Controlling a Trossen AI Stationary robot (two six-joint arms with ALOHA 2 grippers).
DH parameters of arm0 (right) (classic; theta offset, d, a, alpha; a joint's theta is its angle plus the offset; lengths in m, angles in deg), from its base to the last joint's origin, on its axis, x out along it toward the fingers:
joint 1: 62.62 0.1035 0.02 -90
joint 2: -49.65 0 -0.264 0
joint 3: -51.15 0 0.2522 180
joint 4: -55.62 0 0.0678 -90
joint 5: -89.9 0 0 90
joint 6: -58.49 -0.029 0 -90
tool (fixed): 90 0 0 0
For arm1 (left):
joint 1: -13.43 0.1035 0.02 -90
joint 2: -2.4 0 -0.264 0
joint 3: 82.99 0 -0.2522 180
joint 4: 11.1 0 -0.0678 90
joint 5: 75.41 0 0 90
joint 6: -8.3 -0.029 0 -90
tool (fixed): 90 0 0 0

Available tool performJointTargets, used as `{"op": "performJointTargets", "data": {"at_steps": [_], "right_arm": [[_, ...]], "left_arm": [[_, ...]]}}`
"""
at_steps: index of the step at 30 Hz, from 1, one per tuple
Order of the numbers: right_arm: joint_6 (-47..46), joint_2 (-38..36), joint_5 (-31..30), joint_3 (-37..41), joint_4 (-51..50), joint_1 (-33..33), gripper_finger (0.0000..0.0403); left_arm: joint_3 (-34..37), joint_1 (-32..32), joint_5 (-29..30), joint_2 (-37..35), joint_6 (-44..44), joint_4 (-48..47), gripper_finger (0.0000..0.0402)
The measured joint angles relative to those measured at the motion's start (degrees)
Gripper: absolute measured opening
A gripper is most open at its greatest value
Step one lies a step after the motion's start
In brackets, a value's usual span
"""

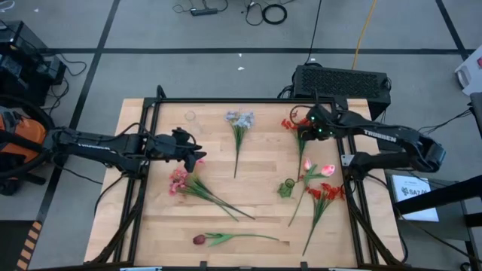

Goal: Sort flowers into vase by color
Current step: Put the top red flowers into the transparent vase

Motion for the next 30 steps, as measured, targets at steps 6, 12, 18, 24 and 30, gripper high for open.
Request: {"op": "performJointTargets", "data": {"at_steps": [6, 12, 18, 24, 30], "right_arm": [[2.07, 5.26, 0.55, 0.0, 2.93, 0.0, 0.0176], [2.51, 10.68, 1.31, -0.02, 5.74, 0.67, 0.0224], [3.0, 18.01, 0.56, 0.0, 7.97, 2.17, 0.0237], [6.59, 22.53, 1.45, -0.2, 15.3, 3.77, 0.0169], [11.16, 21.28, 1.25, -0.13, 19.17, 4.33, 0.0016]], "left_arm": [[0.0, 0.02, 1.36, 0.0, -7.48, -0.2, 0.0193], [0.0, 0.02, 1.39, 0.0, -7.62, -0.2, 0.0193], [0.0, 0.02, 1.79, 0.02, -7.58, -0.17, 0.0193], [-0.02, 0.02, 2.21, 0.02, -7.53, -0.2, 0.0193], [-0.02, 0.02, 3.27, 0.02, -7.21, -0.19, 0.0193]]}}
